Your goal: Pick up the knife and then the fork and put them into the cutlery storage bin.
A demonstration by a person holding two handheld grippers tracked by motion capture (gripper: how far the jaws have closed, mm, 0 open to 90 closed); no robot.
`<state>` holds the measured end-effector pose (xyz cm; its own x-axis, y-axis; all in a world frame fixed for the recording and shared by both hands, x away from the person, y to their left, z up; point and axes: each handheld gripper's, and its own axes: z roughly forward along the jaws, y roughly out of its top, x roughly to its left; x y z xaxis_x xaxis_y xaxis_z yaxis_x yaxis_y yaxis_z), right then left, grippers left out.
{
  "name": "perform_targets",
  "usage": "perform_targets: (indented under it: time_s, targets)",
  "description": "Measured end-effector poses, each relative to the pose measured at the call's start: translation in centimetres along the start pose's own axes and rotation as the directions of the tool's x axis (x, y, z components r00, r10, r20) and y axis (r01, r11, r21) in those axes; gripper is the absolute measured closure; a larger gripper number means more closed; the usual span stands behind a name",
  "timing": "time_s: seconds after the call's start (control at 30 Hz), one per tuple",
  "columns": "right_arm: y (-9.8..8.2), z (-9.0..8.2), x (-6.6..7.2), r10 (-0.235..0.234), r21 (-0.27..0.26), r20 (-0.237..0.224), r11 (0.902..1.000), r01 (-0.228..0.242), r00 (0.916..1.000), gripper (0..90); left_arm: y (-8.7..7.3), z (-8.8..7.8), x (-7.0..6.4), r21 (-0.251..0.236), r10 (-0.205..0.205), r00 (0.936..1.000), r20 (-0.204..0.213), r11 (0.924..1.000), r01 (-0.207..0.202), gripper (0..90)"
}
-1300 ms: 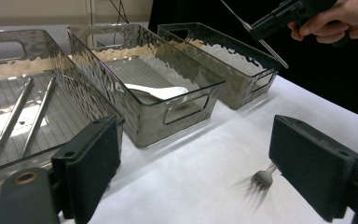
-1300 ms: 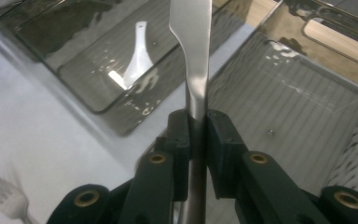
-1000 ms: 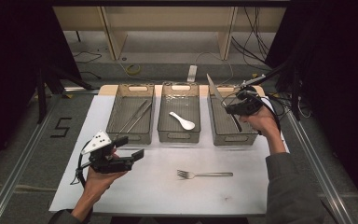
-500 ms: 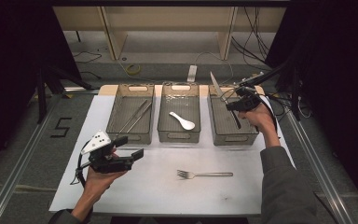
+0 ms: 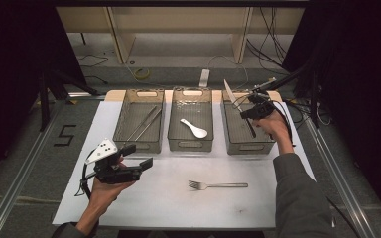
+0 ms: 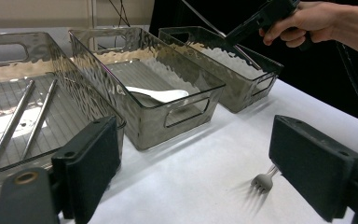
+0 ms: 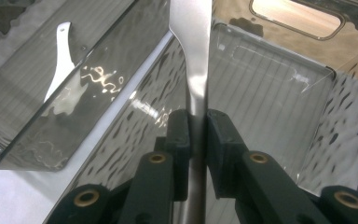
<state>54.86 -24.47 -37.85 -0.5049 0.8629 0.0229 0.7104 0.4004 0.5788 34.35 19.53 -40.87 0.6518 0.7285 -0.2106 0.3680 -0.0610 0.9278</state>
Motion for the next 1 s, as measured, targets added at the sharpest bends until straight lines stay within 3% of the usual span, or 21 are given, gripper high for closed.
perform_targets:
  time_s: [0.33, 0.67, 0.77, 1.0]
  targets:
    - [-0.6, 1.1, 0.1, 0.006, 0.025, 0.016, 0.9997, -0.006, 0.9999, 80.6, 0.0, 0.0, -0.1, 0.0, 0.001, 1.0, 0.0, 1.0, -0.001, 15.5]
    - [-1.0, 1.9, 0.1, 0.05, 0.053, 0.023, 0.9972, -0.052, 0.9985, 80.5, 0.0, 0.0, 0.0, -0.001, 0.001, 1.0, 0.0, 1.0, -0.001, 15.5]
    - [-1.2, 2.4, -0.4, 0.09, 0.066, 0.035, 0.9936, -0.092, 0.9953, 80.4, 0.0, 0.1, -0.1, 0.001, -0.003, 1.0, 0.002, 1.0, 0.003, 15.5]
    - [-1.5, 3.3, -0.2, 0.085, 0.112, 0.08, 0.9893, -0.093, 0.9932, 80.0, 0.0, 0.1, 0.0, 0.0, -0.015, 0.9998, 0.011, 0.9999, 0.015, 15.5]
